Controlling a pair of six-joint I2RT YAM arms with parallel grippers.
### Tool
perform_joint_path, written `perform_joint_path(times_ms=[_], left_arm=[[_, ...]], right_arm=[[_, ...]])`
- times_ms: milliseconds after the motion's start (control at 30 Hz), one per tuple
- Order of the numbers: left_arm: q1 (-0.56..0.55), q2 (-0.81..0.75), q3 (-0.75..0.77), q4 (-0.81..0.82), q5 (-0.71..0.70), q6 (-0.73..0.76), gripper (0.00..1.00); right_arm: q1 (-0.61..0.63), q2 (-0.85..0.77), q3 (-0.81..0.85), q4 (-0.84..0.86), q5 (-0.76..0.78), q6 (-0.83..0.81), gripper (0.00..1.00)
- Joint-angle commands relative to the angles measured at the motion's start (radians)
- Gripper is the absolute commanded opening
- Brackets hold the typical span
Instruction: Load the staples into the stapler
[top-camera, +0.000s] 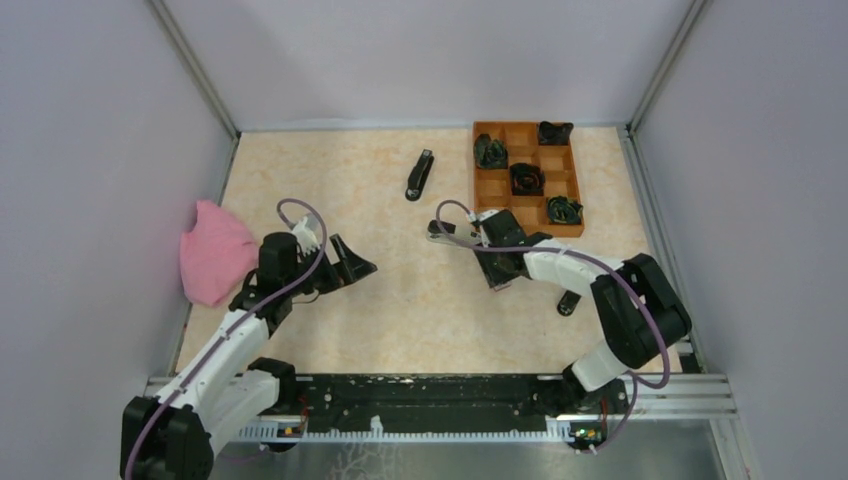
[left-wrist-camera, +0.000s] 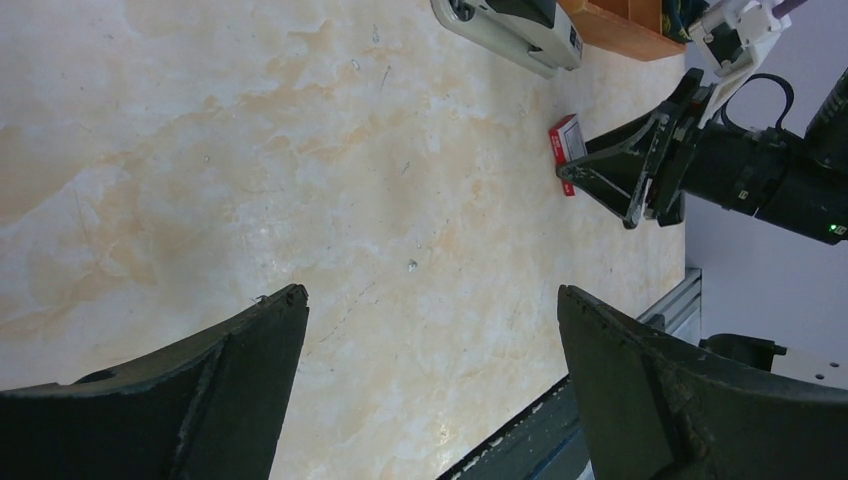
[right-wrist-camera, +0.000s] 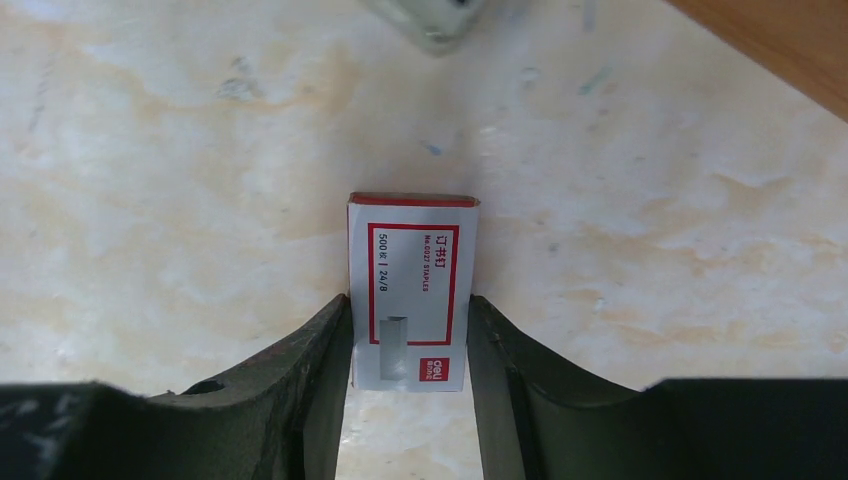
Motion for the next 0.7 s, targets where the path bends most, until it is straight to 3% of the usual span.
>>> perform_joint_path(times_ms=[0, 333, 667], left_arm=[[-0.005, 0.027, -0.036, 0.076, 0.054, -0.025, 0.99], [0.000, 0.087, -0.107, 0.175, 0.048, -0.087, 0.99], [0.067, 0.163, -0.190, 0.348, 0.154, -0.143, 0.99]], right_arm=[[0.102, 0.009, 0.055, -0.013, -0.006, -0.056, 0.43], [0.295, 0.078, 0.144, 0.009, -0.104, -0.173, 0.42], [0.431, 0.197, 0.258, 0.010, -0.228, -0.310, 0.40]])
